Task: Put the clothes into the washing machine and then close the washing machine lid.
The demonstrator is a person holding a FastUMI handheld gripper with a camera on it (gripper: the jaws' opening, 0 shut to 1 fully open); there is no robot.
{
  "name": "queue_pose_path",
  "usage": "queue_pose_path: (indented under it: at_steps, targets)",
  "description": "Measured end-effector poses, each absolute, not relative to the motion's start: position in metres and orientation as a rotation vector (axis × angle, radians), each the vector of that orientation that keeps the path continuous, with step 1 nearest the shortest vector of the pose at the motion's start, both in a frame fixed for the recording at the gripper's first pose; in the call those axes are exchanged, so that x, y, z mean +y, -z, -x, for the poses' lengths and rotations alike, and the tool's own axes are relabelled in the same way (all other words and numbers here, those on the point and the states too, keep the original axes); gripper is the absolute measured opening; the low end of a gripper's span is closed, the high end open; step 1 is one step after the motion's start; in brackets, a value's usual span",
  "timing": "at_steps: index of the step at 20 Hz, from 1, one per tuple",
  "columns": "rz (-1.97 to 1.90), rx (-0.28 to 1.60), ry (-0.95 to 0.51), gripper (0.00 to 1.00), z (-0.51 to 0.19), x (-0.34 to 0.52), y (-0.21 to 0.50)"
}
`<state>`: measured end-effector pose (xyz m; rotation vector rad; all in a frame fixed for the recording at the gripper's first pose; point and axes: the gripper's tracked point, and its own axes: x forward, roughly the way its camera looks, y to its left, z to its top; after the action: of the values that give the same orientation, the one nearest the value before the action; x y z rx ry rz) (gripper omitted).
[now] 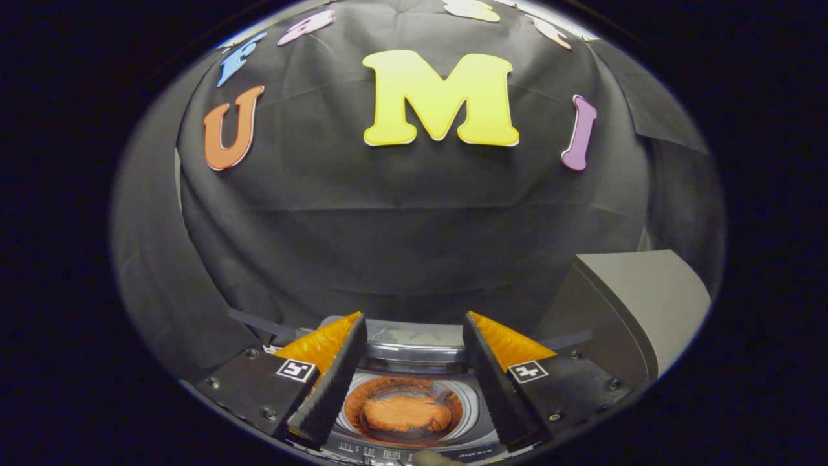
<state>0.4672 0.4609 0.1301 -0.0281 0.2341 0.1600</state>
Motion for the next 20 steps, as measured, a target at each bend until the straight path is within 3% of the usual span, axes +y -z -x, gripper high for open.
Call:
queue_pose_path:
  at_steps: [13,20]
  targets:
    - [0.054,0.417,-0.192,0.96,-0.437,0.448,-0.062]
    - [0.059,0.443,-0.236,0.96,-0.411,0.439,-0.065]
